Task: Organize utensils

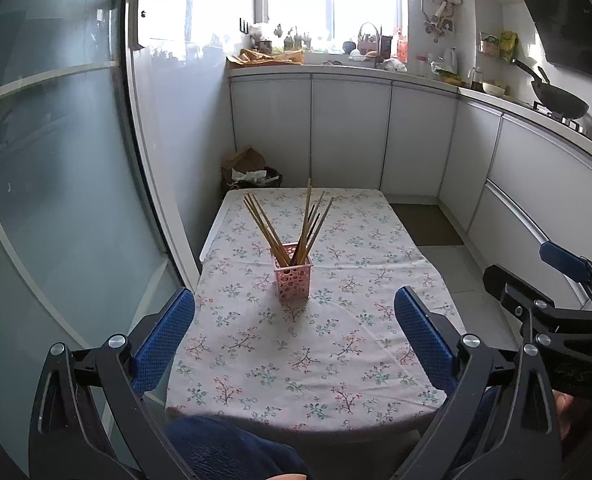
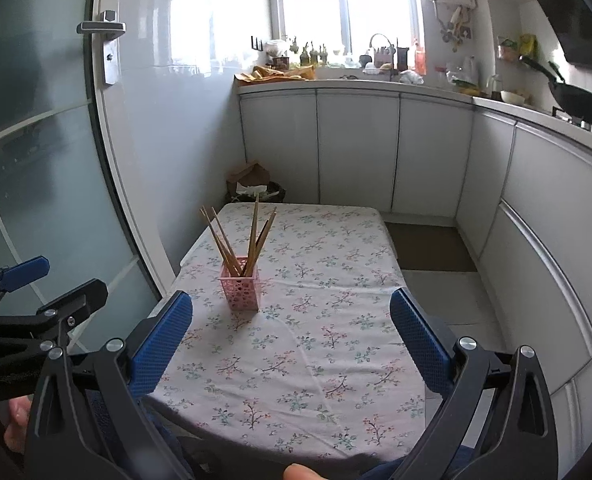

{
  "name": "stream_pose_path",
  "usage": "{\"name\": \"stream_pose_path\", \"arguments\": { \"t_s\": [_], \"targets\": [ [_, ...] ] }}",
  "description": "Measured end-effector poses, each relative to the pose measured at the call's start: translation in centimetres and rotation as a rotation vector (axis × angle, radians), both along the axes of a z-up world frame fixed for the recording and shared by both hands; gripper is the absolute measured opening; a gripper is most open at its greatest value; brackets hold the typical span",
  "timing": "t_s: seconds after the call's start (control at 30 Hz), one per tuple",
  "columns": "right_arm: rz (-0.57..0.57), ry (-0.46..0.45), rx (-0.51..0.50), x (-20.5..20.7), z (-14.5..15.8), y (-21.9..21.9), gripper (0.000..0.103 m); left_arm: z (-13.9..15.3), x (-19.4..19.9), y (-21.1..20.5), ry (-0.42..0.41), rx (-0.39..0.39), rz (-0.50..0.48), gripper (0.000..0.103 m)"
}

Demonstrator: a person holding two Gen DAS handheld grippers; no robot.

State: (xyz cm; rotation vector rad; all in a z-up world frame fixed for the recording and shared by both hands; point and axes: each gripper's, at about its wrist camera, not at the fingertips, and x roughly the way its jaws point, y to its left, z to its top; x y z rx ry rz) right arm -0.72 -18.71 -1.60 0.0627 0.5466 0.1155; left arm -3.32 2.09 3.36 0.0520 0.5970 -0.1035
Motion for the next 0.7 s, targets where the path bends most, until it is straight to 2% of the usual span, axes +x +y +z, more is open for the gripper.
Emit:
{"name": "stream_pose_path", "arguments": {
  "t_s": [0.7],
  "targets": [
    [-0.010,0.015,0.018,0.49,-0.29,-0.15,0.096,-0.17,0.34,0.49,0.008,-0.011,-0.002,0.096]
  ]
}}
